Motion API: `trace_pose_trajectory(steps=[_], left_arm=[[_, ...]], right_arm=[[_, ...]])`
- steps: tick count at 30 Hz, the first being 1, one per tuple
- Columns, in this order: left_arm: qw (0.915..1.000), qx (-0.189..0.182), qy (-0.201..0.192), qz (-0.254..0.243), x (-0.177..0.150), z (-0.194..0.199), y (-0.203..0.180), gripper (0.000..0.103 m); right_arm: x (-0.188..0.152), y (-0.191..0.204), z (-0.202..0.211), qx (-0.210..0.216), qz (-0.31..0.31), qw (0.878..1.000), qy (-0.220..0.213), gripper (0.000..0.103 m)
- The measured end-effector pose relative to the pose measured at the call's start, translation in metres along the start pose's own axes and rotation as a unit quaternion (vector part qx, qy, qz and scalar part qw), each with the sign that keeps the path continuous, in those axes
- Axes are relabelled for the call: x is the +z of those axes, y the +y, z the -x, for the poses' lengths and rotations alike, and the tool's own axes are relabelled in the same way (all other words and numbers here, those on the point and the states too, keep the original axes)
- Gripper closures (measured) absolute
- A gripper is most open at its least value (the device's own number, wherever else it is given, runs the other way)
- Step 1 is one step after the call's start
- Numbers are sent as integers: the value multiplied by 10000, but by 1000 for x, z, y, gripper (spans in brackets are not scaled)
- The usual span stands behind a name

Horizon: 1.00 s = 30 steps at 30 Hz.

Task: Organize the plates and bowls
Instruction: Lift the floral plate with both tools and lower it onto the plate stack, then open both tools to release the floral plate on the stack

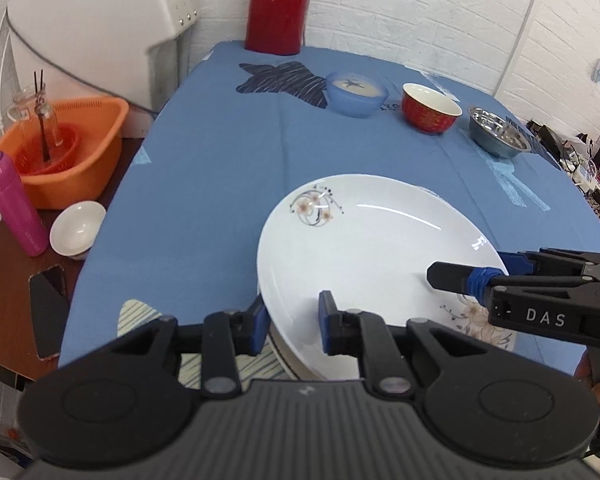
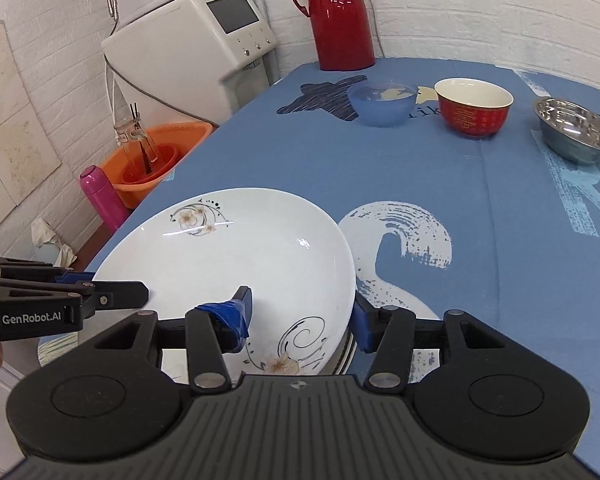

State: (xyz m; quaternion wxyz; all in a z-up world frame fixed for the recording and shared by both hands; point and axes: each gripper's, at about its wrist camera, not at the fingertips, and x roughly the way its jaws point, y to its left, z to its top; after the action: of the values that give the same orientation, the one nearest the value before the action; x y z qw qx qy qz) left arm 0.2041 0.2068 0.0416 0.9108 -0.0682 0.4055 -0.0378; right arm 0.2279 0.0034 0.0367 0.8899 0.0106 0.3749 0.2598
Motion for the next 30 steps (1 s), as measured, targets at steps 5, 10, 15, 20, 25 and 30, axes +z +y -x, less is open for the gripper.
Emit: trace_pose_trajectory(steps=[5, 10, 15, 20, 25, 30], left_arm=[[9999, -85, -63, -39, -3, 0, 1, 86], [9998, -190, -9, 73, -4, -1, 5, 52], [9997, -154, -210, 2, -1, 12, 3, 52], [9994, -105, -344, -21, 7, 19, 1, 52], [9993, -85, -338, -102, 7, 21, -9, 52], [9991, -141, -359, -188, 10, 21, -23, 51]], right_arm=[[-4, 5, 2, -114, 292, 9995, -6, 66], [-6, 7, 3, -99, 328, 9994, 27, 66], [-6, -3, 3, -153, 48, 9998, 79, 65], [-10, 4, 2, -148, 375, 9989, 227, 65], [-7, -9, 11, 17, 149, 9998, 148, 66], [-11, -30, 39, -18, -323, 9993, -211, 65]])
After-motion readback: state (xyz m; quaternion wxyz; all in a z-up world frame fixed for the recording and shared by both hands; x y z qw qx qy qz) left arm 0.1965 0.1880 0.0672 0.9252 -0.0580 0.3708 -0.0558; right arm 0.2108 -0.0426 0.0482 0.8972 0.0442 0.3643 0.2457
